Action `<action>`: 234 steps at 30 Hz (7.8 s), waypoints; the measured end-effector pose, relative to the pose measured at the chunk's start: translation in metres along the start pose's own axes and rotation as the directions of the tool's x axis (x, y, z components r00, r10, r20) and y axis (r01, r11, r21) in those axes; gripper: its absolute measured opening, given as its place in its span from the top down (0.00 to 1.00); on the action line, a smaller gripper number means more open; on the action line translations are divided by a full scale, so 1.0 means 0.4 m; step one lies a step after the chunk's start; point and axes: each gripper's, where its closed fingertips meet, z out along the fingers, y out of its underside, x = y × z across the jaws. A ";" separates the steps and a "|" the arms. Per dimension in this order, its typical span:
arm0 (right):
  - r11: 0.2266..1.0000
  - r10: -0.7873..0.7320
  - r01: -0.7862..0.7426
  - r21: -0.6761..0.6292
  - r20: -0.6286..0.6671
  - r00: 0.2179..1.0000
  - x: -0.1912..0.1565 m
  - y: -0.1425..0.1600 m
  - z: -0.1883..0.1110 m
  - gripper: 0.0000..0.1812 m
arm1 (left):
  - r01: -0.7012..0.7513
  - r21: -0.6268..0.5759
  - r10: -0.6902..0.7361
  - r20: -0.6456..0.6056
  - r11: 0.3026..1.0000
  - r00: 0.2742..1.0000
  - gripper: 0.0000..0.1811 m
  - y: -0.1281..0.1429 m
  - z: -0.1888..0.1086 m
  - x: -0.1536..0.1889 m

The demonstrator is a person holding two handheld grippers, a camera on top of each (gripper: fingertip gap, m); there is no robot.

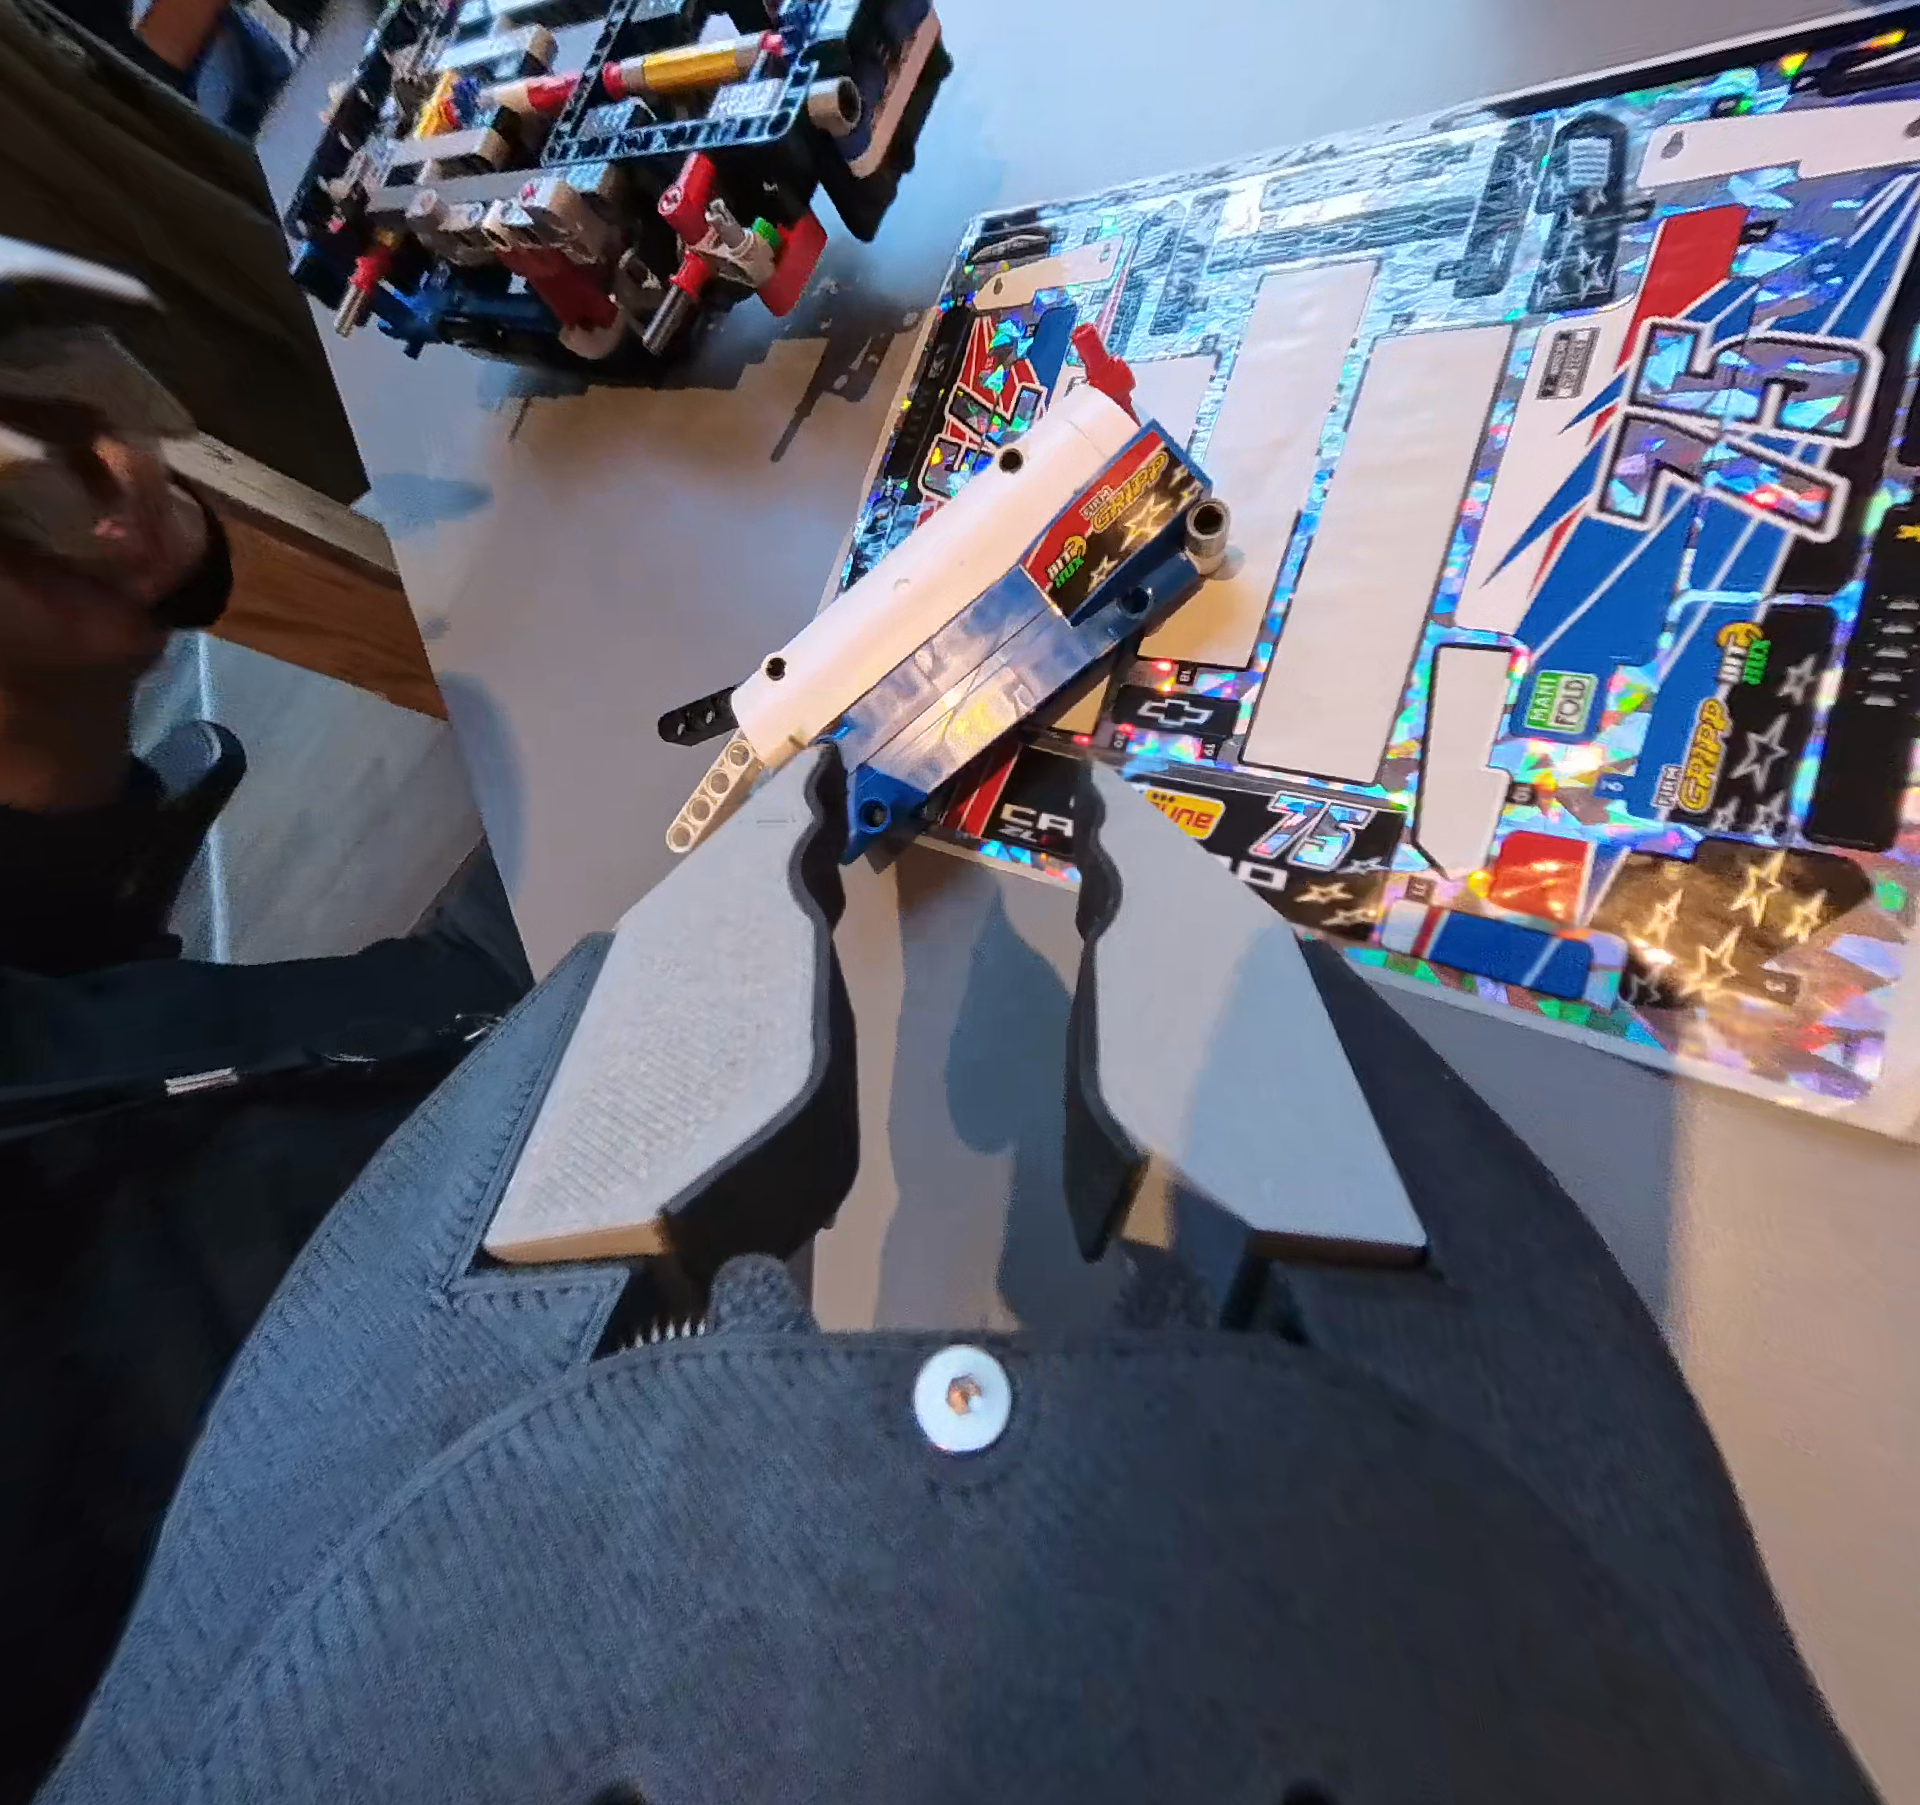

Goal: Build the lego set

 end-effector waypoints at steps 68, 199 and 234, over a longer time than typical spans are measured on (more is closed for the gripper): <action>0.969 0.165 -0.246 0.017 0.697 0.698 -0.269 -0.078 0.007 0.81 | 0.046 -0.038 -0.051 -0.124 0.998 0.991 0.87 0.013 0.247 0.176; 0.925 -0.337 0.115 0.362 0.641 0.690 -0.476 -0.196 0.125 0.97 | -0.311 0.087 0.290 0.198 0.946 0.936 0.83 -0.005 0.037 0.029; 0.265 -0.957 0.959 -0.096 0.097 0.274 -0.416 -0.117 0.279 0.96 | -0.144 -0.105 0.151 0.064 0.984 0.987 0.91 0.083 -0.004 -0.057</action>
